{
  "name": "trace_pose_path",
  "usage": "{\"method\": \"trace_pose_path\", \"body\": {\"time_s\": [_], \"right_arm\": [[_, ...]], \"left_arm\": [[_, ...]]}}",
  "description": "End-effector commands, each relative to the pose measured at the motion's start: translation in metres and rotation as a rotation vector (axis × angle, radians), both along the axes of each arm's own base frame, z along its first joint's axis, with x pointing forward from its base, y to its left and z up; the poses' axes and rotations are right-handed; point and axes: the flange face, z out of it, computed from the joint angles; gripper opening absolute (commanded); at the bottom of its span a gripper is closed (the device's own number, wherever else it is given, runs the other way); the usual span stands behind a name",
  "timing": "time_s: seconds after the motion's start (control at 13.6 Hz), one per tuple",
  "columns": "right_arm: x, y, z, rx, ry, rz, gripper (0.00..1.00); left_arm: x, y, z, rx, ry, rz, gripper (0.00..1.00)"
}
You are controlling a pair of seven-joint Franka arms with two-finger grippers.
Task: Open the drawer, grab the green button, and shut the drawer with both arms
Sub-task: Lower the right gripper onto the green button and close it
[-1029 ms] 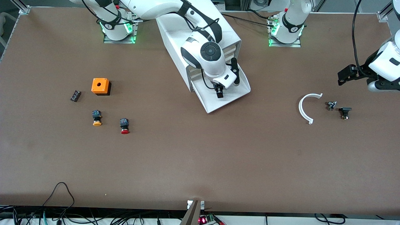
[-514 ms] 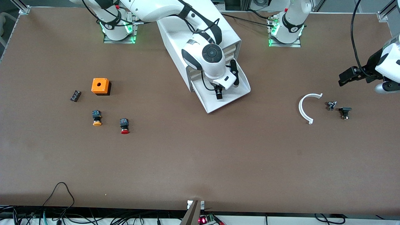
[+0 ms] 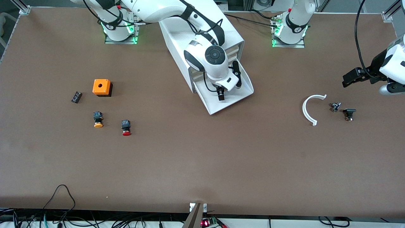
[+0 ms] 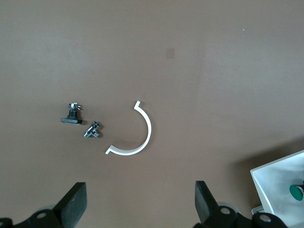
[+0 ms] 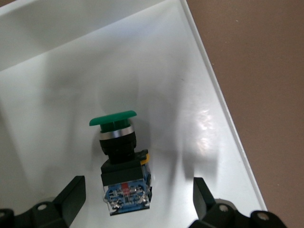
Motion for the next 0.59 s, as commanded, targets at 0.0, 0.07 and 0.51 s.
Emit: {"method": "trace_pose_path", "body": {"time_s": [0.0, 0.07, 0.51], "right_arm": [[-0.0011, 0.0057, -0.0085, -0.013, -0.001, 0.022, 1.0], [-0.0023, 0.006, -0.013, -0.017, 0.002, 0.027, 0.98], [-0.0045, 0.0113, -0.0114, -0.007, -0.003, 0.027, 0.6]], "left_arm": [[0.0018, -0.0008, 0.0041, -0.022, 0.003, -0.029, 1.0], [0.002, -0.0007, 0.0055, -0.02, 0.0, -0.026, 1.0], [0.0016, -0.0032, 0.0079, -0.016, -0.002, 0.043, 1.0]]}}
